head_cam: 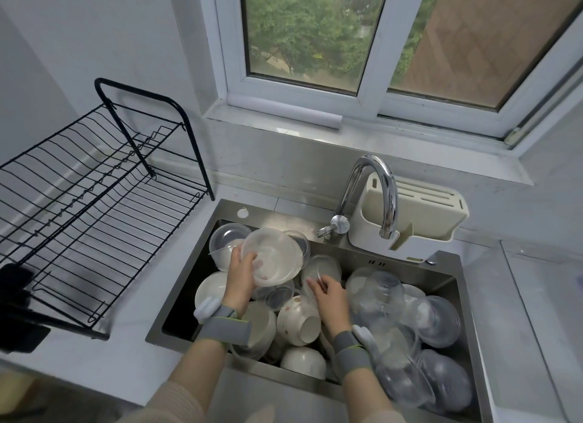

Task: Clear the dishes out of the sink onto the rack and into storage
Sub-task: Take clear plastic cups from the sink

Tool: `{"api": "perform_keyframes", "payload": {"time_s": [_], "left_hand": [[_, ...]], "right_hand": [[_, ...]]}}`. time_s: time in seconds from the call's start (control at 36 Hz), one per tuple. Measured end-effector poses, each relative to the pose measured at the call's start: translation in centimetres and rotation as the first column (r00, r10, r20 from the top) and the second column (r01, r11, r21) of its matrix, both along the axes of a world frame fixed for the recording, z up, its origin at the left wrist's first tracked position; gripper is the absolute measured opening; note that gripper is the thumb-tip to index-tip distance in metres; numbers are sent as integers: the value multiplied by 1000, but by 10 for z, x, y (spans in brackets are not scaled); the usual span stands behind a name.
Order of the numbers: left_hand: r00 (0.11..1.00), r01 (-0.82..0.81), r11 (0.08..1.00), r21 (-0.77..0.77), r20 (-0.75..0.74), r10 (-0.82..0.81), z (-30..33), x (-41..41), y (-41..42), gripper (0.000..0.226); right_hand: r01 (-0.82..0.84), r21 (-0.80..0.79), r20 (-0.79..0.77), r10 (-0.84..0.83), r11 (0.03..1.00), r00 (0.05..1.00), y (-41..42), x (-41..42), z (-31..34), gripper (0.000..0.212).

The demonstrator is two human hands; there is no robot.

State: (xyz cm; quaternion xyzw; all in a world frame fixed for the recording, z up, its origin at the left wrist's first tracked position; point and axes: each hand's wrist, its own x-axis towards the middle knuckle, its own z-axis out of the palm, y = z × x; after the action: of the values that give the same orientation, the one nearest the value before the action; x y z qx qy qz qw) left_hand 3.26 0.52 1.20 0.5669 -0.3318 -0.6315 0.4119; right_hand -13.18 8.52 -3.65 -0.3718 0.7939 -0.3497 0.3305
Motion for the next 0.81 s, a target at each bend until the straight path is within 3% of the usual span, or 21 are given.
{"api": "perform_keyframes", "payload": {"time_s": [0.14,0.28,0.39,0.58,0.69,0.81], "left_hand": [[999,21,999,-38,34,-20,1,-2,3,15],[993,17,995,-101,117,-6,-1,-4,7,46],[986,-17,995,-100,162,33,-3,-2,6,53],[962,-39,991,-130,262,72,-4,4,3,31],[947,-57,987,-149,305,100,-5,5,3,28],[939,-62,980,-187,322,121,-2,4,4,30]], "right_hand": [[-67,-81,-97,59,995,994,-4,9,14,24],[-109,-230,-164,72,967,984,-16,24,38,15],[-134,-289,-255,59,948,965,-22,30,52,13],[-256,-445,-474,17,858,880,-28,38,72,3],[-266,-478,-548,-47,837,835,-28,43,75,9],[-374,-446,-555,77,813,829,-27,45,81,10]]}}
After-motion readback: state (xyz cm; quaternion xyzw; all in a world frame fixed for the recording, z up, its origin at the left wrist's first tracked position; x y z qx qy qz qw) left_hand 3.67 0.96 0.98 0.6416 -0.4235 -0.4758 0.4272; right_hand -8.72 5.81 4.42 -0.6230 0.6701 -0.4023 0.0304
